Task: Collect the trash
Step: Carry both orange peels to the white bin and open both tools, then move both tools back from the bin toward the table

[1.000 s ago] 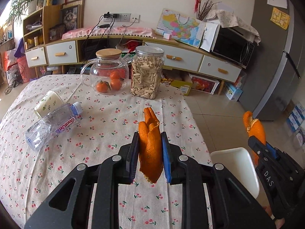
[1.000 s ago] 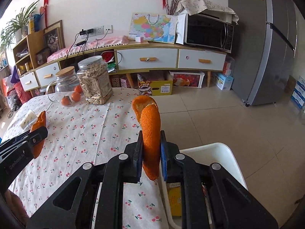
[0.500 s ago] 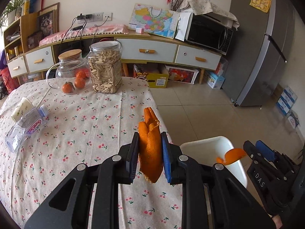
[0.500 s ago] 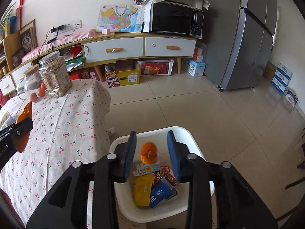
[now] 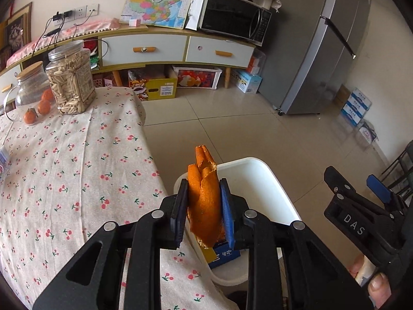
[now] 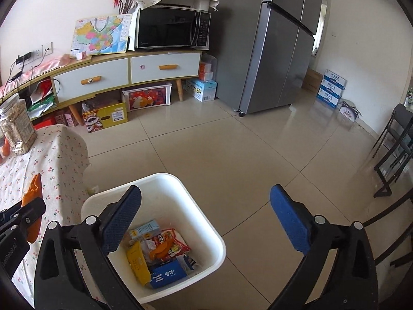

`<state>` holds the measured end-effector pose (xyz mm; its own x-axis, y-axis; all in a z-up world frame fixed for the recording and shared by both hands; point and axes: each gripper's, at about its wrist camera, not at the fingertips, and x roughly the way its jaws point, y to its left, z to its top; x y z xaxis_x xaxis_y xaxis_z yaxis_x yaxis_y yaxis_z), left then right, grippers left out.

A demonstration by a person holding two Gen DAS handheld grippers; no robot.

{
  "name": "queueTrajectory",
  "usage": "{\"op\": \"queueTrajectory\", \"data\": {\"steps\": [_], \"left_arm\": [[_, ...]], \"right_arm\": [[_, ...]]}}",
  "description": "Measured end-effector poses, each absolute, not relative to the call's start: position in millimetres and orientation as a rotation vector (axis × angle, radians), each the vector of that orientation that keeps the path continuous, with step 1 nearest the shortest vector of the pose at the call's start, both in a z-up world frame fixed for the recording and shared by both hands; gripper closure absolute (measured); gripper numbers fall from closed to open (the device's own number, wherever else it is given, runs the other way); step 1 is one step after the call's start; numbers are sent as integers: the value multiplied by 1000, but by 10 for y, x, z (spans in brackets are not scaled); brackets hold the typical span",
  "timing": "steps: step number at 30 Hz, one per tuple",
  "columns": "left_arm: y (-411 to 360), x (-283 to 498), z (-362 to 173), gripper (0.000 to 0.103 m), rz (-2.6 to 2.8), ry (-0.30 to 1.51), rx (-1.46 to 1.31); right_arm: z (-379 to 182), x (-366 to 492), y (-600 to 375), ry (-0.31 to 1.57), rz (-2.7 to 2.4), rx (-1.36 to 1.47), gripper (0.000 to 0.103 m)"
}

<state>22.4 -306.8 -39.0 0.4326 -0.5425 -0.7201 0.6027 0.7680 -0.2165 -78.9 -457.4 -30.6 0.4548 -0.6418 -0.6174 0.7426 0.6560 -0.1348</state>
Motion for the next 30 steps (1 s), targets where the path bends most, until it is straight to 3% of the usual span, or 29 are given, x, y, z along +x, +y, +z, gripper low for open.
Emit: {"op": "queueTrajectory", "data": {"steps": [2, 9, 30], "left_arm": [[-3135, 236, -439, 63, -740, 894, 69], [-3151, 268, -513, 37, -756, 942, 35], [-2329, 544, -246, 30, -491, 816, 62]], "right_arm": [[-316, -814, -4613, 691, -873, 157, 7], [-317, -839, -4652, 693, -881, 164, 7], [-152, -306, -3829, 667, -744, 70, 7]]}}
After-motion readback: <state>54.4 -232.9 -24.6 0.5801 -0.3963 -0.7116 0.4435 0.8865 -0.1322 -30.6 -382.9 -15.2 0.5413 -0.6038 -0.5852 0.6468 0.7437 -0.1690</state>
